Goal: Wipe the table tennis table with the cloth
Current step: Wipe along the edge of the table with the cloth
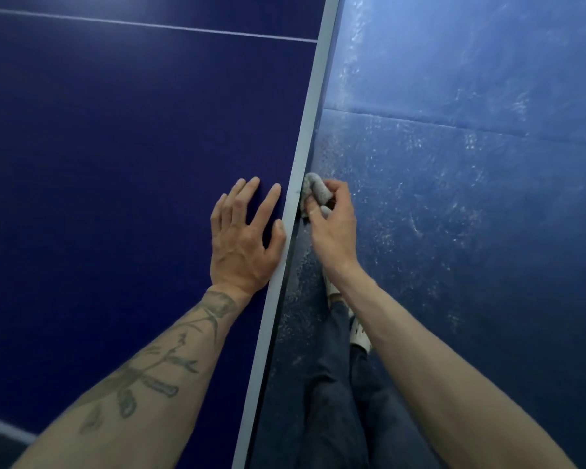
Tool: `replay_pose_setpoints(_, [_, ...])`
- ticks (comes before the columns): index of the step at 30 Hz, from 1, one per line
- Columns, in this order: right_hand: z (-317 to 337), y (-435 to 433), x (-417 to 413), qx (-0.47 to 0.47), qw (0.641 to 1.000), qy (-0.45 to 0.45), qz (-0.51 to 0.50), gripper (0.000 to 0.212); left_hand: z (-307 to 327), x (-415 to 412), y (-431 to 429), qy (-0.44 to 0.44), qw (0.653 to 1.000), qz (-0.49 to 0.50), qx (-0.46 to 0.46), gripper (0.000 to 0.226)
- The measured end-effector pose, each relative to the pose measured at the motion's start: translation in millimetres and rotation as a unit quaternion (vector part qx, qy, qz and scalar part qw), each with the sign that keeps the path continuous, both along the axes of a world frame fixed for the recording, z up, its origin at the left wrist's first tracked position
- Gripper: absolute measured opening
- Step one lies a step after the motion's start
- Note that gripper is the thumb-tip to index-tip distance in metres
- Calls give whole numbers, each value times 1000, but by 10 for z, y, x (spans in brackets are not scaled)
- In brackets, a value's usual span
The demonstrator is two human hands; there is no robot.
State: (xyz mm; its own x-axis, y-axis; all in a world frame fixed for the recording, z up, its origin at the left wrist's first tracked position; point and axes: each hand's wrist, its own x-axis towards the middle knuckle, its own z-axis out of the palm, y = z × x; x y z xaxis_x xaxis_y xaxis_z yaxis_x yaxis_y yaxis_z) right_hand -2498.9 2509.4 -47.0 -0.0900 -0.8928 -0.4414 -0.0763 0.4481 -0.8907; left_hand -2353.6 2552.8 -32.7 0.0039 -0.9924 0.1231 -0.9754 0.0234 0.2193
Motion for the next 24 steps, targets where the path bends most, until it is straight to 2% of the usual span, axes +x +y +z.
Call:
replay_pose_setpoints(6, [155,524,-57,46,997,-7,56,14,33,-10,-13,1,1000,5,23,53])
replay_pose_setpoints(10, [200,-61,-77,42,998,6,55,13,91,-50,-111,-5,999,26,39,52])
replay_pose_setpoints(15, [190,-952,-78,18,1000,4,5,13,137,-108,-654,-5,998,39,51,52])
replay_pose_setpoints(21, [256,-586,-155,38,998,4,58,10,150,-154,-1559,7,998,29,60,54])
replay_pose_setpoints(24, [222,-869,-177,41,998,11,51,11,134,-199,-1918,9,998,29,58,54])
